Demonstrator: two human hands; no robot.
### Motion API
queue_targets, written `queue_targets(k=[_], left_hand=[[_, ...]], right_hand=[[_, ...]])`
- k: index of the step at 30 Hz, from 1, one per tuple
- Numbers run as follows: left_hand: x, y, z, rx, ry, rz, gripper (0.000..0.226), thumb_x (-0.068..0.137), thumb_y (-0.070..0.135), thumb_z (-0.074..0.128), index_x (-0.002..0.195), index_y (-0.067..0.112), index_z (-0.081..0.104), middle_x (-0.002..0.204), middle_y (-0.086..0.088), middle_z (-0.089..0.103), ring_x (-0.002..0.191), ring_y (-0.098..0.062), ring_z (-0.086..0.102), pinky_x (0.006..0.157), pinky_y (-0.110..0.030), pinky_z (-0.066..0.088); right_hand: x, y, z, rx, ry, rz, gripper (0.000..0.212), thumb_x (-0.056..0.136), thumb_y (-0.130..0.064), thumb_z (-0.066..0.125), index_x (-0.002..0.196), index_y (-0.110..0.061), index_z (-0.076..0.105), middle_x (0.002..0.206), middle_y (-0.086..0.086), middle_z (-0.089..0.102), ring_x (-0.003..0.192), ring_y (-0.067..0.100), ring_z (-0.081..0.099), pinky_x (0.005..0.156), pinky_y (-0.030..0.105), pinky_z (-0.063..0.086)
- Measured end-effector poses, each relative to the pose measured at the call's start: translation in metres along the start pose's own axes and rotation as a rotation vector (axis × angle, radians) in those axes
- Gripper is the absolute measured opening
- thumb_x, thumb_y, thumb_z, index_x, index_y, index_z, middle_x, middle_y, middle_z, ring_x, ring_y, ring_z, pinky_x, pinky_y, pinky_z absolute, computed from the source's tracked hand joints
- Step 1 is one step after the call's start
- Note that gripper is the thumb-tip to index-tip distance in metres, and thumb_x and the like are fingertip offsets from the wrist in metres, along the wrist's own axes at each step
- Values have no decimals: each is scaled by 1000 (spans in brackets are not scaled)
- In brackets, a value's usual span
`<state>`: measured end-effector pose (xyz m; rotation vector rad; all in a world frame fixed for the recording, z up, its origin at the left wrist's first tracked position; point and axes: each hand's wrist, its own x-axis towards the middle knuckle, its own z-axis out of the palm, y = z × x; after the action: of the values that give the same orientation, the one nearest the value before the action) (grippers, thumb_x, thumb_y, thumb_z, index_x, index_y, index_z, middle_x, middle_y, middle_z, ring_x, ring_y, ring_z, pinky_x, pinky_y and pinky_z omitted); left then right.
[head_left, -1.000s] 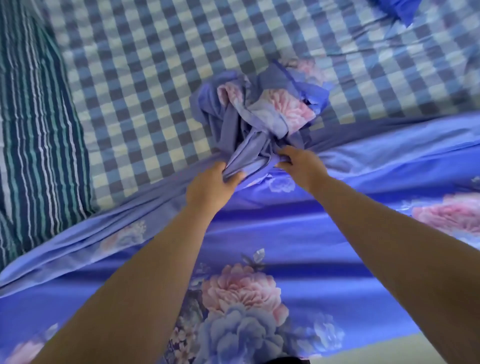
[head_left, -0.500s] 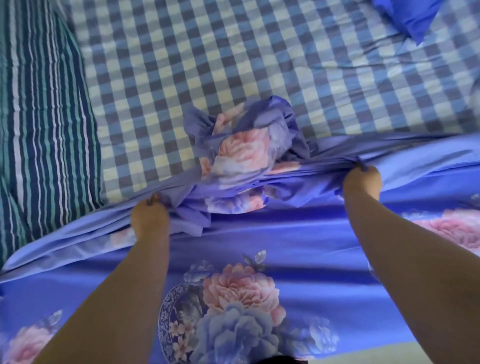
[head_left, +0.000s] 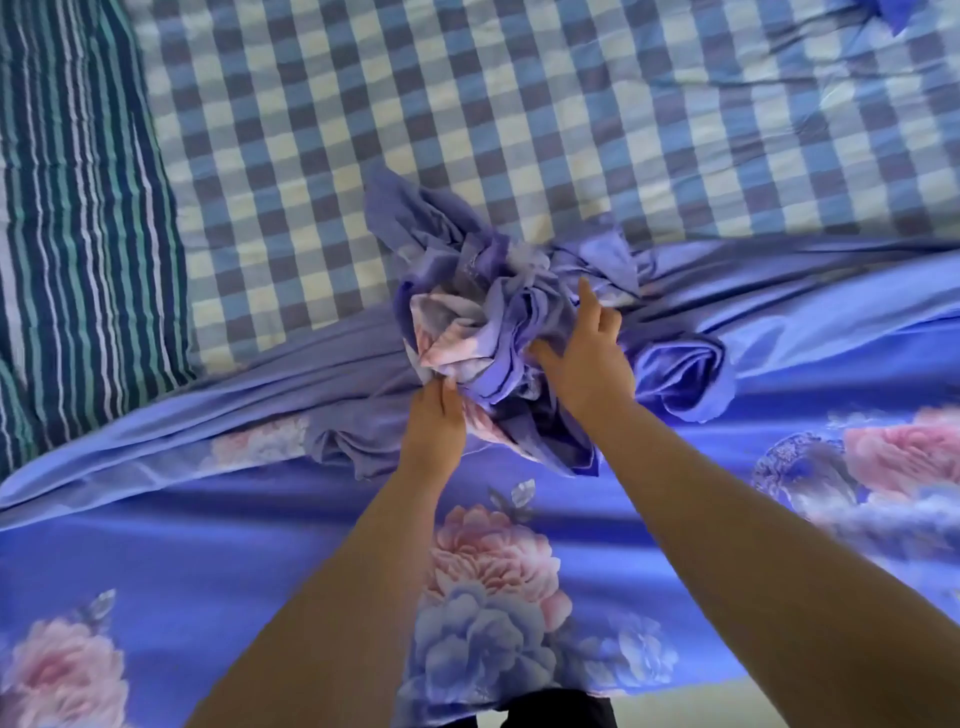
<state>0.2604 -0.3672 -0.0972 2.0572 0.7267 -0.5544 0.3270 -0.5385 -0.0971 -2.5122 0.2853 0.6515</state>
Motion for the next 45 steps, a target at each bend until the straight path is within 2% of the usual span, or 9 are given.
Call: queue_targets(k=[4, 7, 10, 13, 20, 26, 29, 37, 45], left_hand=[[3, -41, 7, -63, -116, -52, 49, 79, -8, 51, 125, 7, 46, 106, -10, 55, 88, -25, 53, 71, -31, 43], [1, -63, 11, 296, -154, -28, 73, 70, 31, 66, 136, 19, 37, 125, -5, 51, 113, -28, 54, 86, -37, 47], [1, -51, 7, 519, -48, -26, 57, 77, 40, 68, 126, 18, 50, 124, -6, 54, 119, -31, 50, 92, -47, 45], [9, -31, 0, 494, 128, 51, 19, 90, 22, 52, 101, 10, 61, 106, -13, 62, 108, -36, 52, 89, -44, 40], [6, -5, -9, 37, 203, 9, 24, 101, 19, 35, 118, 6, 46, 102, -18, 60, 96, -36, 59, 75, -31, 41], [2, 0, -13, 472, -89, 223, 53, 82, 59, 57, 127, 34, 48, 116, -2, 54, 107, -24, 56, 80, -35, 42], [9, 9, -9, 403, 95, 300, 17, 83, 24, 59, 94, 11, 62, 110, -9, 53, 97, -33, 56, 73, -35, 42], [4, 47, -28, -162, 312, 161, 13, 93, 14, 48, 97, 3, 54, 85, -11, 54, 77, -29, 53, 66, -34, 31], [-27, 42, -119, -701, 560, -298, 16, 98, 18, 40, 89, 16, 53, 91, -5, 58, 79, -21, 53, 75, -36, 42]], right_hand=[[26, -7, -16, 282, -282, -264, 20, 69, 3, 60, 56, -11, 56, 36, 4, 47, 29, 16, 47, 29, 18, 20], [46, -30, -37, 913, -582, 216, 21, 80, -7, 58, 66, -18, 48, 43, -1, 42, 33, 9, 40, 36, 16, 32], [69, -43, -70, 1753, -232, 262, 7, 89, -20, 57, 87, -15, 54, 70, 5, 61, 60, 14, 65, 57, 24, 56], [69, -36, -59, 1220, -117, 93, 42, 93, -48, 45, 127, -25, 41, 132, 7, 48, 119, 24, 54, 97, 42, 50], [17, -3, 32, 73, -303, -14, 122, 72, -39, 79, 150, -19, -13, 159, 11, -2, 147, 29, 3, 116, 46, 19], [10, -2, 36, 184, -44, 76, 36, 90, -14, 45, 125, -9, 45, 116, 20, 61, 104, 38, 57, 78, 39, 42], [4, -16, 17, 157, 1, -142, 11, 90, -14, 45, 93, -7, 54, 96, 17, 63, 87, 38, 54, 65, 35, 36], [-11, 5, -35, -32, -49, -265, 23, 92, -28, 55, 106, -9, 54, 108, 19, 63, 98, 37, 57, 73, 38, 40], [-2, 85, -112, 445, 528, 598, 34, 96, -20, 45, 126, -10, 57, 130, 19, 54, 121, 35, 49, 96, 38, 37]])
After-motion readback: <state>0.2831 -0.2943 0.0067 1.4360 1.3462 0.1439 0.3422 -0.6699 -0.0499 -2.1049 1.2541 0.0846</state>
